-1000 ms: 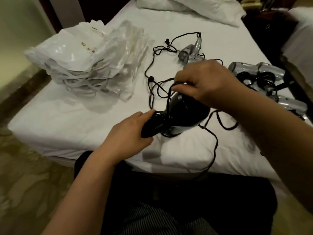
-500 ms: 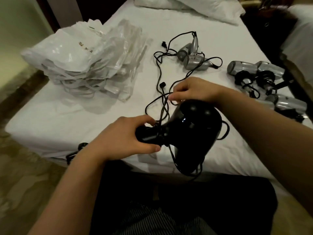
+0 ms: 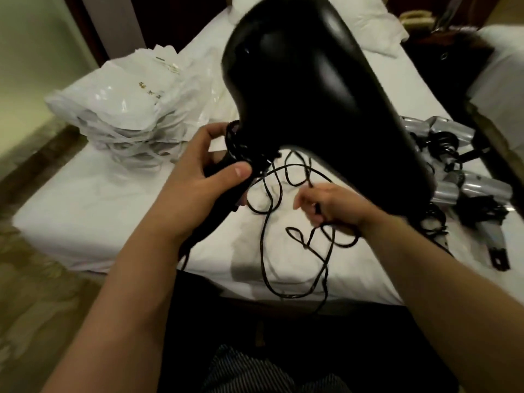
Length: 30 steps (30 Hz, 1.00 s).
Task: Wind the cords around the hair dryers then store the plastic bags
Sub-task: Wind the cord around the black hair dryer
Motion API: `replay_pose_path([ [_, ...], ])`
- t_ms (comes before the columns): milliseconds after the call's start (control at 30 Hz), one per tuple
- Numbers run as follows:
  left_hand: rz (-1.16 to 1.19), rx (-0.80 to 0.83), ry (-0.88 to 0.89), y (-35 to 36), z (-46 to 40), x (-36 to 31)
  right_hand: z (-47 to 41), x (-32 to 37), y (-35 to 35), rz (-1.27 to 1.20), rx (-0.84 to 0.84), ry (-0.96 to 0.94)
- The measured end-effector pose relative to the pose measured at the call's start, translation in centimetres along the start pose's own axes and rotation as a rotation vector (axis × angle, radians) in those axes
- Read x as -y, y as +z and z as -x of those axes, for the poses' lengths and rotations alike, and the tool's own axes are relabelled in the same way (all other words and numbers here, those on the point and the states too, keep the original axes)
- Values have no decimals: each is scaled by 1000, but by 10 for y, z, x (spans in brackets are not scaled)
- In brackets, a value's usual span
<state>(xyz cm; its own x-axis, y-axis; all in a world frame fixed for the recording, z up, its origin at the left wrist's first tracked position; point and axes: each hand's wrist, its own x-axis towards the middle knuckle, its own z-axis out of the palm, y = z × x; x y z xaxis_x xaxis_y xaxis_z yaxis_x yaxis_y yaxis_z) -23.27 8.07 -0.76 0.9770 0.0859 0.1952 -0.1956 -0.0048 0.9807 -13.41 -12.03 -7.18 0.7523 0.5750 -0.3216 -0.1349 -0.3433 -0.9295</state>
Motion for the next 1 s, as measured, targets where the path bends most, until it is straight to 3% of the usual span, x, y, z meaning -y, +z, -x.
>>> replay_pose_path([
  [100,77,-82,-26,11,-6,7,15,-9,29,250,154,100],
  [200,-22,-256,-75,16,-9,14,21,-9,51,576,223,153],
  [300,-292,-401,-147,7,-10,28,34,4,55,908,280,52],
  [433,-769,-448,-292,-6,-5,40,62,29,34,982,299,-4],
  [533,-843,-406,-345,0,1,49,86,59,27,943,377,-15],
  [667,-773,-258,-381,1,2,51,104,96,14,998,403,-40],
  [800,-677,28,-335,7,3,39,101,133,-3,1100,204,-241],
  [1000,-1113,236,-133,32,2,33,80,165,2,1345,-11,-453],
])
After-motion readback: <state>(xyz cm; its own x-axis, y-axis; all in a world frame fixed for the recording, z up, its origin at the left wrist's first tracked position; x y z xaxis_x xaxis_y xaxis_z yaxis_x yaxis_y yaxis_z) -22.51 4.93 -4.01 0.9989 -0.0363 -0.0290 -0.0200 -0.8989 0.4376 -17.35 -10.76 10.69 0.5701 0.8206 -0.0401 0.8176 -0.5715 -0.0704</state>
